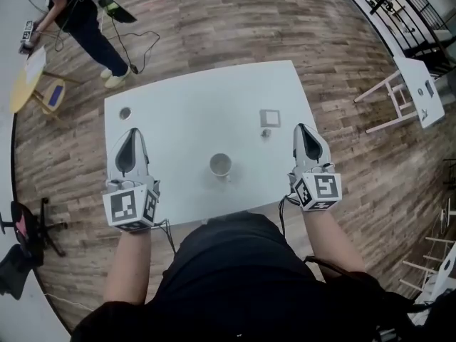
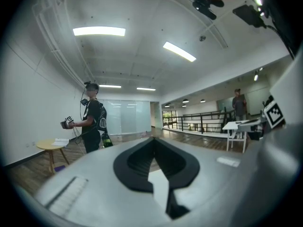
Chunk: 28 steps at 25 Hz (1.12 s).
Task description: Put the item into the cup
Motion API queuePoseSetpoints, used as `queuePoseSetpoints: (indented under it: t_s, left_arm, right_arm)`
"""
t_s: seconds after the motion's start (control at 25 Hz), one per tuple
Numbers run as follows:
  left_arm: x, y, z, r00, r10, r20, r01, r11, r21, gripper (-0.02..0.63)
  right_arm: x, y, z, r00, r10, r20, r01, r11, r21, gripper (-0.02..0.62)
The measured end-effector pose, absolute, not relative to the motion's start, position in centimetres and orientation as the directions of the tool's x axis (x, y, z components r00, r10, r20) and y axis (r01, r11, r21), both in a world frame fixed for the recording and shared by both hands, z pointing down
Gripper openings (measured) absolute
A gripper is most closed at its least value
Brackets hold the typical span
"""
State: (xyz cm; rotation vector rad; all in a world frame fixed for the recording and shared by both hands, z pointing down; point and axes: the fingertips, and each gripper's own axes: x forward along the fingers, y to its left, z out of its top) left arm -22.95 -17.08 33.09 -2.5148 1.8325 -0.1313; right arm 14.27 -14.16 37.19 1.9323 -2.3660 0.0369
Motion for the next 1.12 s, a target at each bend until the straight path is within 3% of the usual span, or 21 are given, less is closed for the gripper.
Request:
queuePoseSetpoints:
  t_s: [0.56,0.68,1.12]
  left_arm:
    - [-21.2,-18.6,35.8,0.336,-0.928,0.158,-0.932,-0.352,-0.086,0.008]
    - [-21.0,-19.0,36.4,0.345,-0.922,0.179,-0.927,-0.364,-0.089,0.008]
    - [-19.9,-20.0,38.1,0.367,-0.903,0.223,-0.915,-0.394,-0.089,0.006]
  right_arm:
    - [13.3,-15.2,43.1,-0.221,-0.956,0.192,-0.975,0.223,-0.009,0.005]
    - [13.3,-15.5,44.2,-0.218,-0.951,0.221,-0.975,0.221,-0.012,0.051]
    - [13.2,-16.0,47.2,-0.206,-0.936,0.286,-0.977,0.211,-0.013,0.092]
